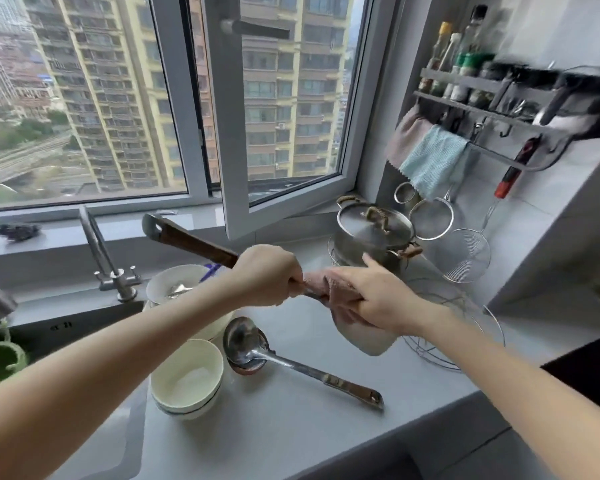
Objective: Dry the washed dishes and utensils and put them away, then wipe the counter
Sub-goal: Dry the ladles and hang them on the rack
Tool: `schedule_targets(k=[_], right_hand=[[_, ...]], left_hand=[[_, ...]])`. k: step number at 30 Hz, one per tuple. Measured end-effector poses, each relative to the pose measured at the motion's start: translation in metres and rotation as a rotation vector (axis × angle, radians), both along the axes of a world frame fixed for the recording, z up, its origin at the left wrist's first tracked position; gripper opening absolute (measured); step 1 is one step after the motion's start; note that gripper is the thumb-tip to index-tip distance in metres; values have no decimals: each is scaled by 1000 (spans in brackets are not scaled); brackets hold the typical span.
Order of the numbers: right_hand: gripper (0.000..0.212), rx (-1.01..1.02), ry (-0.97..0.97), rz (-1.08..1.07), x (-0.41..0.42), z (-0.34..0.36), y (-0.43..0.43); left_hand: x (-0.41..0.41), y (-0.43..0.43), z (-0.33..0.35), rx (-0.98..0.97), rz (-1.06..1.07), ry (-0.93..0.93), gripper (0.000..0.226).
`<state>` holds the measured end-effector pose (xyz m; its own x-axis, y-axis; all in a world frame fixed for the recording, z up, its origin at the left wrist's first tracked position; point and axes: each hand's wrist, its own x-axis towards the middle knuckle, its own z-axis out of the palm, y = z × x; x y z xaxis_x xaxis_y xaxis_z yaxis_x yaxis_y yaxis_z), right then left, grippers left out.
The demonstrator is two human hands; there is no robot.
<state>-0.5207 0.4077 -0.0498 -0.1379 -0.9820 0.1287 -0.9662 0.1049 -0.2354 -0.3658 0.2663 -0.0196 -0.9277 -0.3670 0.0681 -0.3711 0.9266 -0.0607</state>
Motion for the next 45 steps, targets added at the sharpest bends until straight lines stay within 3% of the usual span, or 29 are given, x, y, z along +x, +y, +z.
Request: schedule_targets(k=[2, 4, 6, 9, 11, 14, 17, 23, 27, 30, 34, 36, 38, 42, 45], right_hand=[[29, -34, -116, -95, 0, -4, 10], [26, -126, -61, -180, -4, -4, 22], [27, -185, -47, -241, -12, -4, 32], [23, -209, -111, -441, -32, -6, 53], [22, -245, -166, -571, -52, -10, 68], [25, -288, -265, -672, -80, -10, 85], [26, -276, -319, -643, -106, -11, 97], [56, -245, -642, -489, -161, -10, 130], [31, -244, -835, -447, -191, -1, 148], [49, -284, -910, -501, -216, -6, 153], [83, -350, -933, -655, -246, -7, 160], [88, -418, -922, -755, -262, -4, 165], [75, -463, -881, -833, -276, 3, 167], [29, -534, -767, -836, -293, 22, 166], [24, -553, -764, -807, -305, 33, 163]], left_hand=[[-15, 1, 3, -8, -82, 4, 24], [-31, -2, 4, -21, -157, -11, 26], [-44, -4, 6, 10, -213, 91, 22], [-62, -7, 13, 40, -298, 622, 7], [-73, -3, 13, 138, -70, 892, 9], [-111, 6, 3, 599, 263, 725, 30], [-161, 30, 0, 1311, 216, 719, 35], [-254, 75, 2, 1850, 279, 991, 17], [-294, 92, 0, 2133, 347, 1073, 15], [-309, 98, 2, 2162, 309, 1087, 10], [-318, 105, 13, 2079, 178, 1104, 16], [-322, 106, 18, 1977, 112, 1084, 16], [-328, 110, 19, 1831, 61, 1027, 15], [-340, 121, 2, 1673, 16, 885, 15], [-347, 122, -13, 1649, -4, 769, 19]])
